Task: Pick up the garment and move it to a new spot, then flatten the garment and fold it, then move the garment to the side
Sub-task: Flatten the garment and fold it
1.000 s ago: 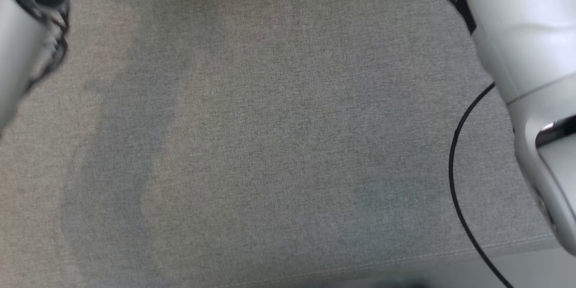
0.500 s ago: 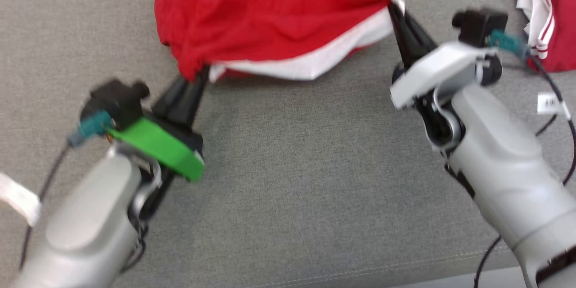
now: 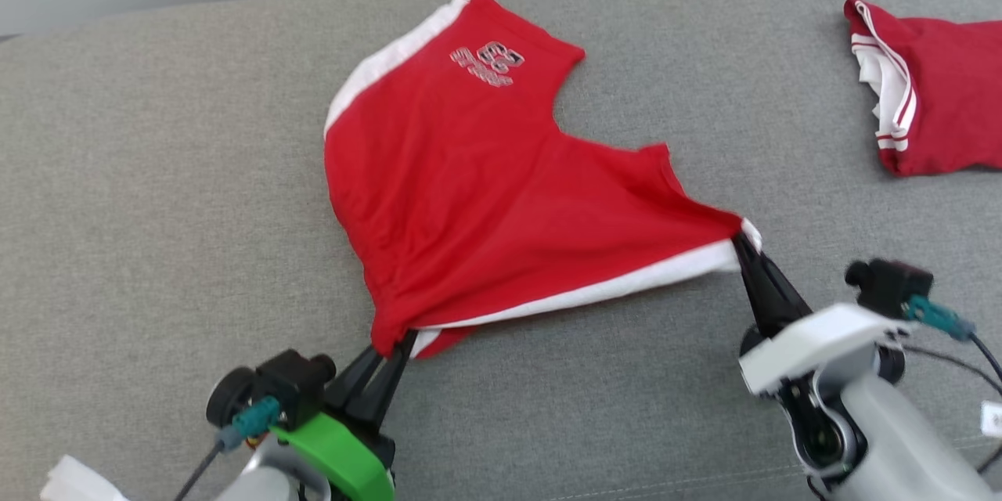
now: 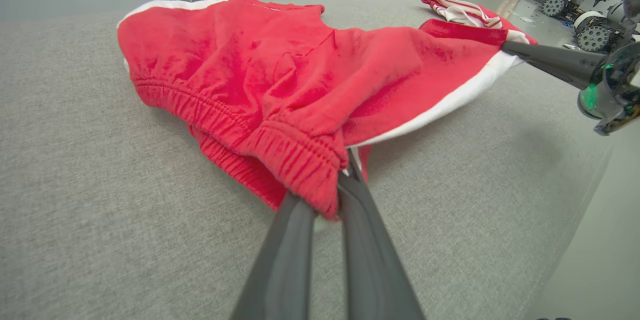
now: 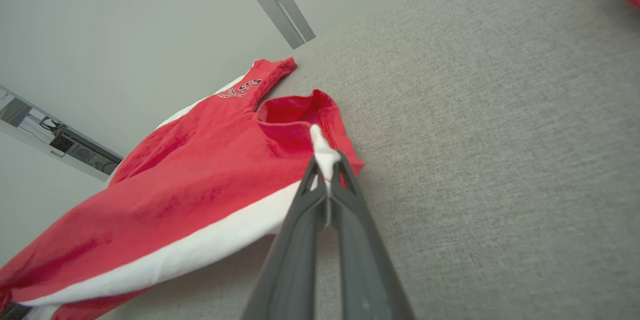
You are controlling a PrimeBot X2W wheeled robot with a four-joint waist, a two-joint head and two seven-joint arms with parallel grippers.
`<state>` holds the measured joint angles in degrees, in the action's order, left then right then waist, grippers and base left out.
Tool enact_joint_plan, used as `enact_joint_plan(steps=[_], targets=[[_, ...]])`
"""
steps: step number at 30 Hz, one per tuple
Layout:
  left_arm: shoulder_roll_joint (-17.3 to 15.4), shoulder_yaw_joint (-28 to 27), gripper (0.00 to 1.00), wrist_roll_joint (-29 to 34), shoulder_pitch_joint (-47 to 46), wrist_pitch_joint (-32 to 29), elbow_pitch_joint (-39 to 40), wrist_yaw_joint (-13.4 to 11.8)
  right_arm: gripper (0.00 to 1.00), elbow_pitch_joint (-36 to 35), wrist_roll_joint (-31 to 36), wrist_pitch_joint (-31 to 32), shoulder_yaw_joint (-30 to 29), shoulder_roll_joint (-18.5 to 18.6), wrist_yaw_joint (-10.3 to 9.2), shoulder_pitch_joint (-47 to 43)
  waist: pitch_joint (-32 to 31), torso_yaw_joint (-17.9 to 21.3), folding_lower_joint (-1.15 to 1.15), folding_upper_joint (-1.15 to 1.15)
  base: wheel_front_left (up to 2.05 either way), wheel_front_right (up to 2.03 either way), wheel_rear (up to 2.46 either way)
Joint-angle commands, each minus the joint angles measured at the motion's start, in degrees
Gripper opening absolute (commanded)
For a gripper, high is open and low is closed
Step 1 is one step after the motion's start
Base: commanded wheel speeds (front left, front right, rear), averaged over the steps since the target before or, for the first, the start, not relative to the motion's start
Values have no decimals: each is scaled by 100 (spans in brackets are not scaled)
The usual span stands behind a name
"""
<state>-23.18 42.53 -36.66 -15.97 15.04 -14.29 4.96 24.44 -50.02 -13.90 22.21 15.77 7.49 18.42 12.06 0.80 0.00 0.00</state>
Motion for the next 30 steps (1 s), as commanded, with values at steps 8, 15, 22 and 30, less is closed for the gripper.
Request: enact_joint_plan(steps=[8,15,22,30], targets=[[-32,92,0,184,627,14,276,-63,0,-1375,328,598,-1008,-421,-2,-1631,-323,-130,0,0,0,0,0],[100,135,0,245,497,14,363,8,0,-2085,732,1198,-1781,-911,-2,-1806,-333,-188,0,0,0,0,0],[252,160,0,318,179,14,419,96,0,-2071,916,1605,-2250,-1110,-2,-1085,-253,-376,0,0,0,0,0],[459,242,0,116,-375,0,387,205,0,-1262,1266,1902,-2622,-1151,-2,473,75,-769,0,0,0,0,0]])
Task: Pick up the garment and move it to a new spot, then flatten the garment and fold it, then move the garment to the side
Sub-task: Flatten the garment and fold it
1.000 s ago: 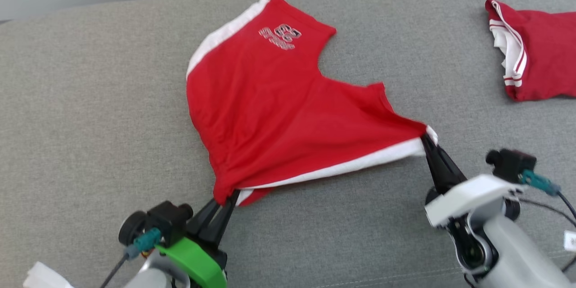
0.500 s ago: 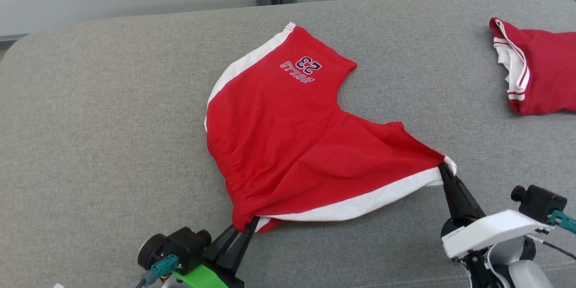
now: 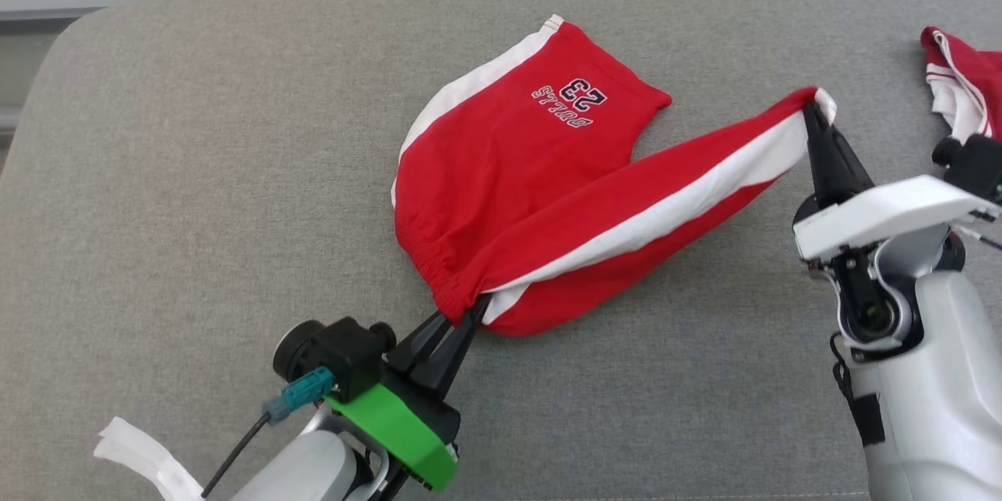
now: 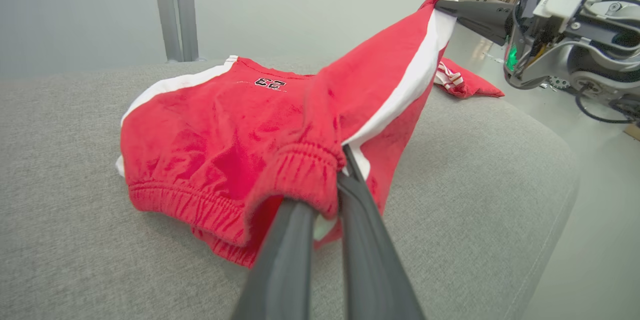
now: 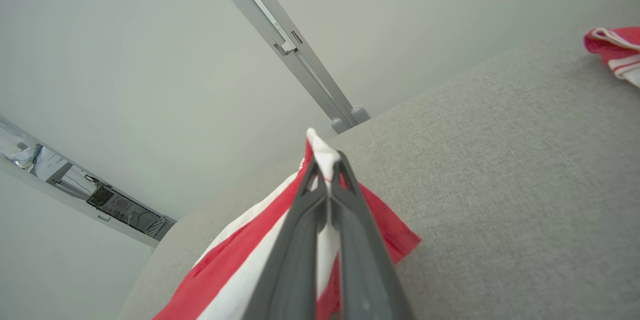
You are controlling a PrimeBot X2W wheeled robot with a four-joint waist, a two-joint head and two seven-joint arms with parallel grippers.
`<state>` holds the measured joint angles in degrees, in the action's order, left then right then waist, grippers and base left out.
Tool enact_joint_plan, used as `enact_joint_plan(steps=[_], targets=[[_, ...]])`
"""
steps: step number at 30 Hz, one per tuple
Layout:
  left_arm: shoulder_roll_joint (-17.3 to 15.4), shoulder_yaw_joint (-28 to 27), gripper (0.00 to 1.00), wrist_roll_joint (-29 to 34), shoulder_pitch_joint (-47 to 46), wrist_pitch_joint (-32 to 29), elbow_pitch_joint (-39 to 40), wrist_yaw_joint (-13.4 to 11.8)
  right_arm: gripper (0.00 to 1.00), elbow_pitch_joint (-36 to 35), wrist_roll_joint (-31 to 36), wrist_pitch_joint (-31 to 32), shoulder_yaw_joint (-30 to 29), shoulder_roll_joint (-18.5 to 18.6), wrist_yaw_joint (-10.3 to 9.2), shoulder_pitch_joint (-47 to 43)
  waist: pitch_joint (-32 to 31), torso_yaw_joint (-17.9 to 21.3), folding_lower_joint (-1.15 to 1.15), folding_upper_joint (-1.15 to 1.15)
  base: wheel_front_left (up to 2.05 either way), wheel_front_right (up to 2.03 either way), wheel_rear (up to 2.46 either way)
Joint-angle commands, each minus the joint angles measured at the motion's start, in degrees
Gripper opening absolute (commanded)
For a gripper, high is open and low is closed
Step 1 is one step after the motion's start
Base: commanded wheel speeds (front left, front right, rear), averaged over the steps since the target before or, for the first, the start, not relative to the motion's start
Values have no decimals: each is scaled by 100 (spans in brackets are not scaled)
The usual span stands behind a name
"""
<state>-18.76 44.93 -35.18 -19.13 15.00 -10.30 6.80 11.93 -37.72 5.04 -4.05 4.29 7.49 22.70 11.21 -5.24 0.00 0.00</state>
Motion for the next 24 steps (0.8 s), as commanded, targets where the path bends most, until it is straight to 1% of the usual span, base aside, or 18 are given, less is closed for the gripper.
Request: enact_joint_plan(steps=[1,8,16,17,24], targets=[[83,2,0,-162,-133,1,-27,28,0,151,107,34,-23,-7,-2,293,223,-234,0,0,0,0,0],[245,23,0,-571,-845,8,-360,72,0,1488,696,91,-16,8,-2,1851,679,-625,0,0,0,0,0],[495,126,0,-1029,-1713,18,-943,75,0,3091,1389,-241,-33,59,-2,3397,1209,-1047,0,0,0,0,0],[558,123,0,-1109,-1882,20,-1037,75,0,3455,1525,-354,-47,70,-2,3703,1333,-1138,0,0,0,0,0],[769,2,0,-1160,-2255,21,-1288,76,0,4486,1947,-730,98,105,-2,4522,1641,-1357,0,0,0,0,0]])
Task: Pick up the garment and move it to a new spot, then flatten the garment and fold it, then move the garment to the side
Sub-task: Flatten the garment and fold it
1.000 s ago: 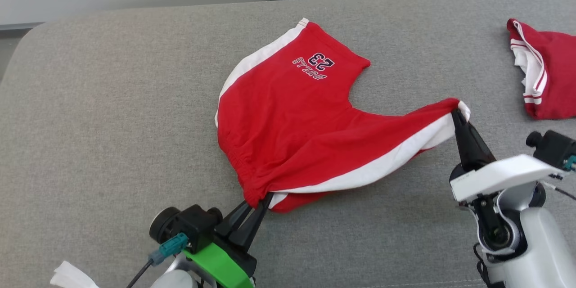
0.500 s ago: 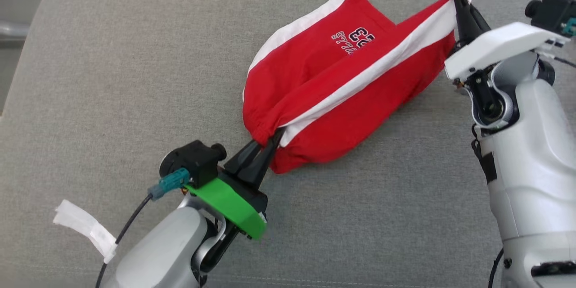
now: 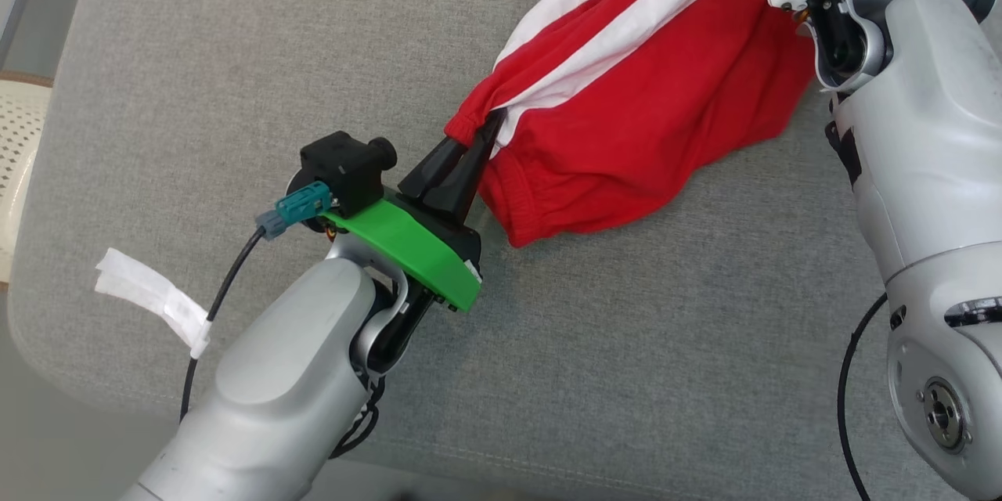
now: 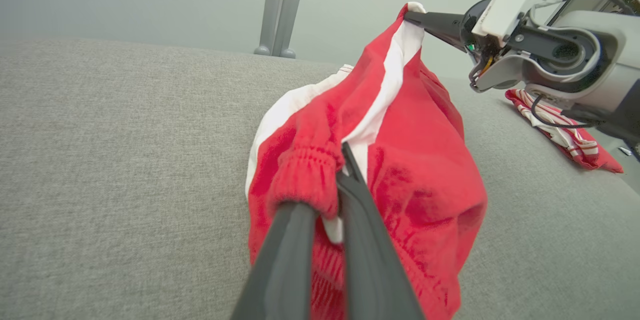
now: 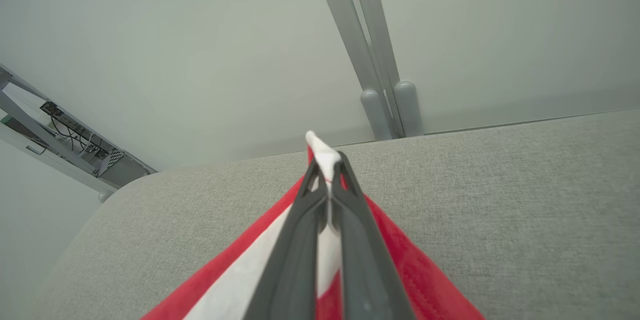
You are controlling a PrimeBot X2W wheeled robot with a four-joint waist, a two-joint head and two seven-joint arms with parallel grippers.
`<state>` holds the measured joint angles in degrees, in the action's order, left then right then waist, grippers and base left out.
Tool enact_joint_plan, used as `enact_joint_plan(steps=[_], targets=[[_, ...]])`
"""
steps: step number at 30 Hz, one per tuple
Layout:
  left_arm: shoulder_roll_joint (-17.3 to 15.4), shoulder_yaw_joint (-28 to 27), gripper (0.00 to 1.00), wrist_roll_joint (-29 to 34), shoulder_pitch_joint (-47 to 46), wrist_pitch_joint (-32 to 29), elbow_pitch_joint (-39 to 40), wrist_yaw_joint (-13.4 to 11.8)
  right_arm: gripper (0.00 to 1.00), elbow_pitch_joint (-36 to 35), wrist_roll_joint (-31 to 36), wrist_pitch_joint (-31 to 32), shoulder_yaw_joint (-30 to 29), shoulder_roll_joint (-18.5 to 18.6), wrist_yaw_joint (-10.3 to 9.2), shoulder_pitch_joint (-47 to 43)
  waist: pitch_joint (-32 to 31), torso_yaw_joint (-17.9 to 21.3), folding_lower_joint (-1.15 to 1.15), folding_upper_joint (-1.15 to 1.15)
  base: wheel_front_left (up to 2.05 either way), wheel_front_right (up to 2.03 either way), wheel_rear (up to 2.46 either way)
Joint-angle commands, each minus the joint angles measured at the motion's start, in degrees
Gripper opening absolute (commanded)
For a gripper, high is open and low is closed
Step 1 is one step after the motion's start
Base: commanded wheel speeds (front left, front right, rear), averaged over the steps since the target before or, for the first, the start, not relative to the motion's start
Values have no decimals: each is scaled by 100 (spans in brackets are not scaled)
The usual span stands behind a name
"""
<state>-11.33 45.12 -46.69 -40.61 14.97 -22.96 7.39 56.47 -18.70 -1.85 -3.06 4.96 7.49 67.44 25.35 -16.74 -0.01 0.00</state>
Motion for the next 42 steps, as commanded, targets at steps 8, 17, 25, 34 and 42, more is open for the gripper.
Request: enact_joint_plan(steps=[8,17,25,34,42], targets=[[196,-165,71,298,-264,20,-215,17,98,856,300,-375,75,66,-2,546,364,-247,1,0,0,0,0],[225,-639,100,1131,164,21,-52,17,100,1296,416,-679,441,372,-3,384,131,-141,1,0,0,0,0],[144,-1212,100,1482,877,21,366,18,100,1462,287,-746,695,847,-2,-46,-45,-116,1,0,0,0,0],[275,-2548,100,1967,1627,21,1001,17,100,1510,102,-782,961,855,-3,-369,-84,-215,1,0,0,0,0],[572,-3585,100,2349,2116,18,1391,17,100,1555,-96,-583,1208,871,-3,-587,-120,-314,1,0,0,0,0]])
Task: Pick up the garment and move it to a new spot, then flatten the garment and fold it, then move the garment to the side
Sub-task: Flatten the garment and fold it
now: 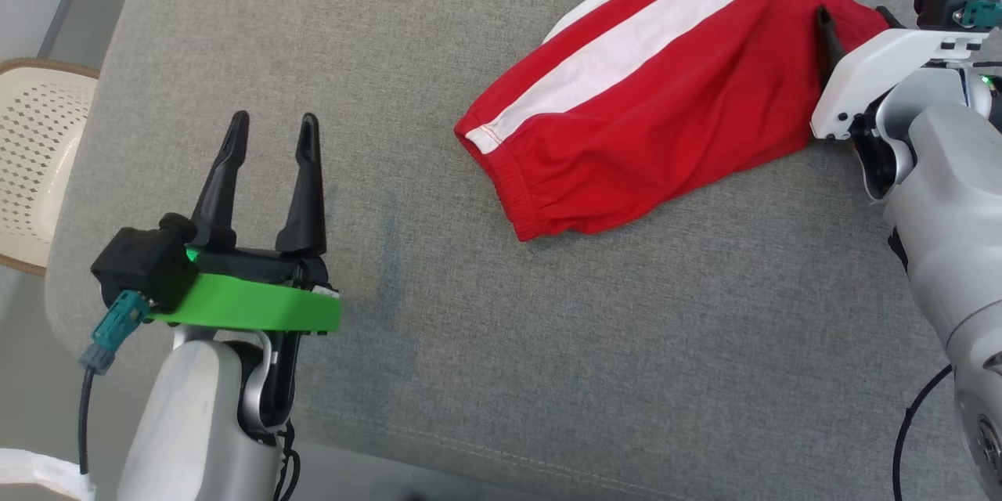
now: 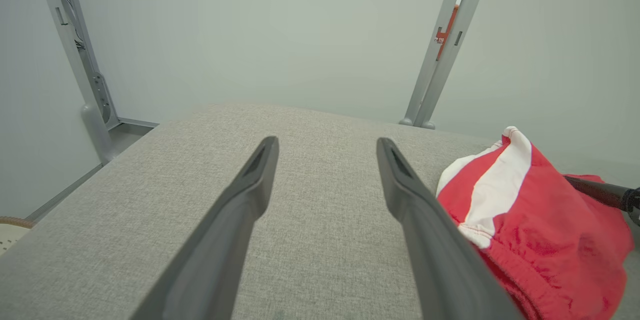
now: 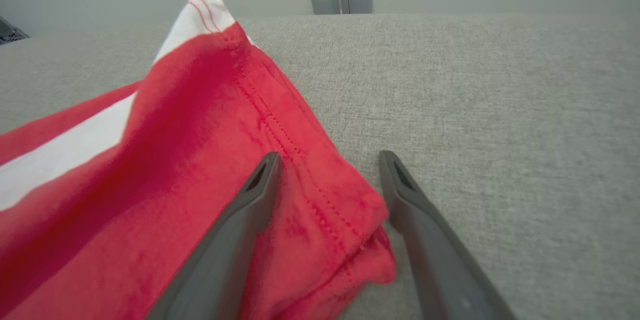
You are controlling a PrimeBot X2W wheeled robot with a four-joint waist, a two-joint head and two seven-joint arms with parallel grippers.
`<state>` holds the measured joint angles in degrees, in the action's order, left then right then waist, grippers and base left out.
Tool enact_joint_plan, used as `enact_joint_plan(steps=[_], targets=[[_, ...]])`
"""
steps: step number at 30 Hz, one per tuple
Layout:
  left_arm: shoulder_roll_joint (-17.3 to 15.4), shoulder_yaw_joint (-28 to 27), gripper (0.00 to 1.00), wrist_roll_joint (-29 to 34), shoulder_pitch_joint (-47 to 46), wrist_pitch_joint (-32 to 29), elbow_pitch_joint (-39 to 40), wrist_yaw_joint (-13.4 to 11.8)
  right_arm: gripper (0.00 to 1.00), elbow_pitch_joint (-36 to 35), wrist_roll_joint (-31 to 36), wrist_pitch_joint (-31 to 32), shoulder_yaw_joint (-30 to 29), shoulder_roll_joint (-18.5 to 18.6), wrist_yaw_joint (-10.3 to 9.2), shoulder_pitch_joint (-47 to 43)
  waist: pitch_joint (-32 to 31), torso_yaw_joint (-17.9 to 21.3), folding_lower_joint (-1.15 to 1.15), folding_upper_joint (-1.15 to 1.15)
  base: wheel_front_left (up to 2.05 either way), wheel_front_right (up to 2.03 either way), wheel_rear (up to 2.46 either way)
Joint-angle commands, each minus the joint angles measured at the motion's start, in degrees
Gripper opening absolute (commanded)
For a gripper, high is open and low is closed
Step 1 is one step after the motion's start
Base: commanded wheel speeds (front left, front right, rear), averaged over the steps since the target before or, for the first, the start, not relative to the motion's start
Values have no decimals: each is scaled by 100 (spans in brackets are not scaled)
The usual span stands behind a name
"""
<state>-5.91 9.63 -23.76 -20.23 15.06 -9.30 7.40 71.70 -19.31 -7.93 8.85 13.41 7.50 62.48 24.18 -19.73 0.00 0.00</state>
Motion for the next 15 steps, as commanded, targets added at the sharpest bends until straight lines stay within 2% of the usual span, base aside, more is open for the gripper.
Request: enact_joint_plan(steps=[1,4,5,6,15], targets=[[58,-117,100,109,105,10,79,16,100,43,-44,47,26,33,-4,-105,-3,-26,0,0,0,0,0],[139,-278,100,215,214,4,156,16,100,76,-79,109,82,24,-4,-150,-14,-55,0,0,0,0,0],[150,-305,100,246,230,4,176,16,67,88,-82,130,100,24,-4,-166,-17,-59,0,0,0,0,0],[186,-343,100,292,272,4,192,16,0,102,-124,153,131,15,-4,-200,-34,-59,0,0,0,0,0],[245,-456,100,470,469,4,126,16,0,-285,-595,13,353,-44,-7,-537,-283,140,0,0,0,0,0]])
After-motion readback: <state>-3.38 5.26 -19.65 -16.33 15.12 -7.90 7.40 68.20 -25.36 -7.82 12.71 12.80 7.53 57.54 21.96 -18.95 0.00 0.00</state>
